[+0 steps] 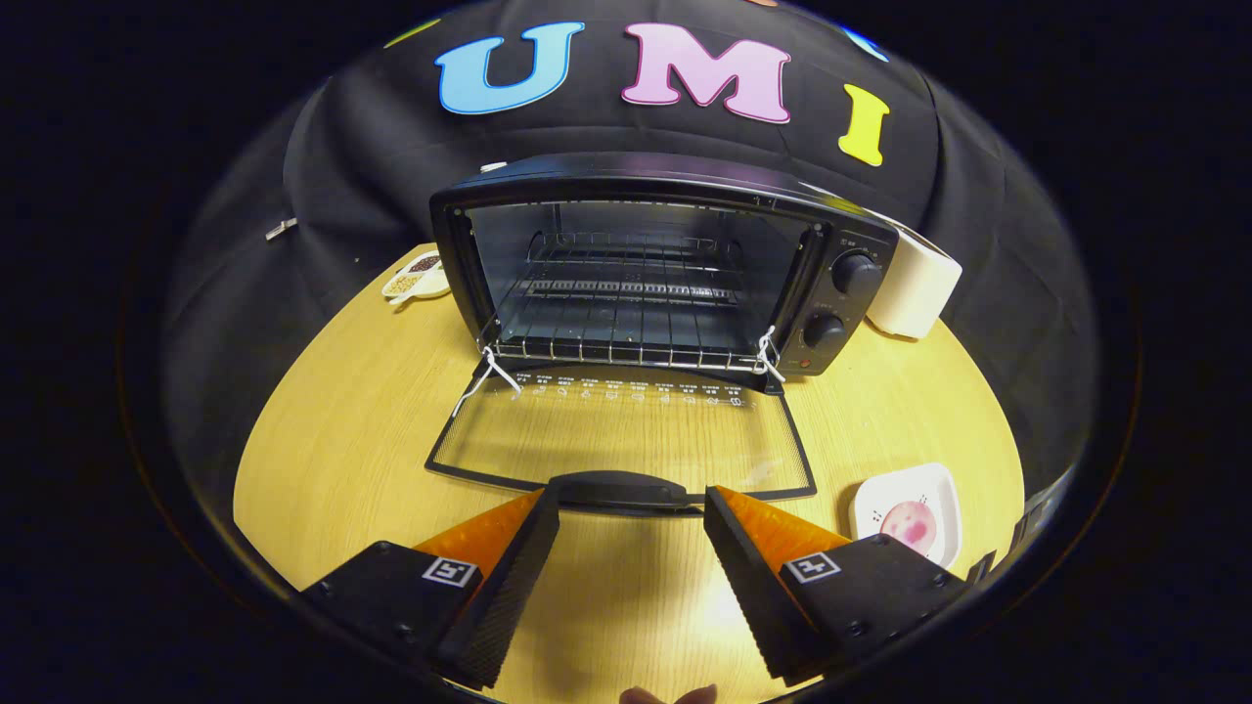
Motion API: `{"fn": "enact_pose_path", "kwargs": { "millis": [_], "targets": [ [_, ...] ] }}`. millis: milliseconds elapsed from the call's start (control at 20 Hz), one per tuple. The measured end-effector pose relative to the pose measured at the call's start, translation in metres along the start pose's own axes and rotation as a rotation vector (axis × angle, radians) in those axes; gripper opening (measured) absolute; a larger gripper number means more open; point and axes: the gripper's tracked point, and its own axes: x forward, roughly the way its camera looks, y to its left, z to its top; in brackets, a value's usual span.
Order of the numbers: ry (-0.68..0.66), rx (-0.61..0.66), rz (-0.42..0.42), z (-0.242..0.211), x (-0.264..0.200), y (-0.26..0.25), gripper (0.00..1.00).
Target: Open the toaster oven, put the food inside, and close the toaster oven door.
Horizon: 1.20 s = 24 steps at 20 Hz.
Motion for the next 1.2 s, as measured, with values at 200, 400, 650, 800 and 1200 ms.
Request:
{"fn": "enact_pose_path", "kwargs": {
  "millis": [200, 400, 650, 800, 1200],
  "targets": [
    [0.018, 0.038, 0.093, 0.012, -0.02, -0.003, 0.98],
    [0.067, -0.011, 0.18, 0.016, -0.047, -0.025, 0.98],
    [0.142, -0.051, 0.186, 0.015, -0.075, -0.098, 0.98],
    [0.218, -0.039, 0.166, 0.007, -0.077, -0.147, 0.98],
    [0.439, -0.027, 0.075, -0.04, -0.048, -0.279, 0.99]
  ]
}}
